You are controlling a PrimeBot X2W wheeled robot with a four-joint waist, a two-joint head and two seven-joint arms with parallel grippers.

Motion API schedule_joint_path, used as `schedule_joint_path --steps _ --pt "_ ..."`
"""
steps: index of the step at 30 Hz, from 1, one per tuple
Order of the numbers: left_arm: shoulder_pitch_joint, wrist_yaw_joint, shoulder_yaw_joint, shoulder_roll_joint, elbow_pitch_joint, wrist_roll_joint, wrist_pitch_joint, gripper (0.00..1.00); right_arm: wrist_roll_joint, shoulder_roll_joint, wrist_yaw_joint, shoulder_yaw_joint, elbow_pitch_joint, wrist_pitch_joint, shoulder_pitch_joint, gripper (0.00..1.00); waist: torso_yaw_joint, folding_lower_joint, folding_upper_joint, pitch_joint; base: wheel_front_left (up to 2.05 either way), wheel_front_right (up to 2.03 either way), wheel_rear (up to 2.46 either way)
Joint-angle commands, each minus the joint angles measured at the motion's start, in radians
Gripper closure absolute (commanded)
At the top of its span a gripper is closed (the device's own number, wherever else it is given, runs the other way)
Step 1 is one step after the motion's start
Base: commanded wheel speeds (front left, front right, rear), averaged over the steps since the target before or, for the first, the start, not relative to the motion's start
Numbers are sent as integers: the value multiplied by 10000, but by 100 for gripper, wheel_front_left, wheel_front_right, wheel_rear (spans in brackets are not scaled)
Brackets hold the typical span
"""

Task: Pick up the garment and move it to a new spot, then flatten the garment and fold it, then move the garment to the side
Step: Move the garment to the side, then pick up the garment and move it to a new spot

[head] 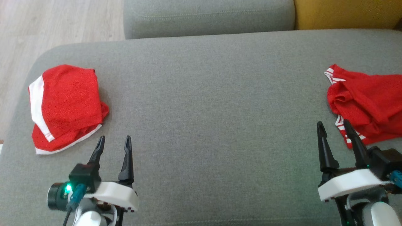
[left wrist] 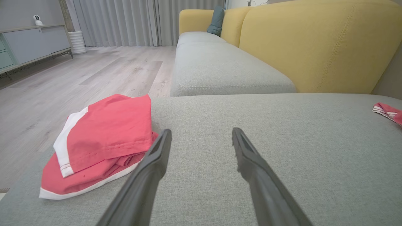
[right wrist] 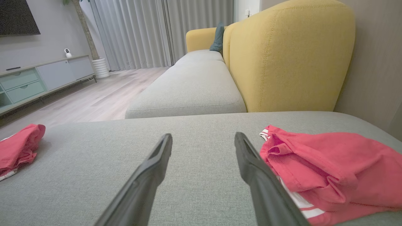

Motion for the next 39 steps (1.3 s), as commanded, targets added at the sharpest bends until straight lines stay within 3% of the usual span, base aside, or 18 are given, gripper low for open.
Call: schedule_joint_path --steps 1,32,39 --pt "-339 68 340 234 -280 1 -32 0 72 -27 -9 207 -435 26 -170 0 12 1 0 -75 0 0 0" --pt "-390 277 189 444 -355 11 64 0 255 -26 -9 107 -515 85 77 0 -50 1 0 -193 0 0 0" --pt "-531 273 161 405 -343 -47 70 0 193 -26 -9 34 -583 120 110 0 296 1 0 -125 0 0 0"
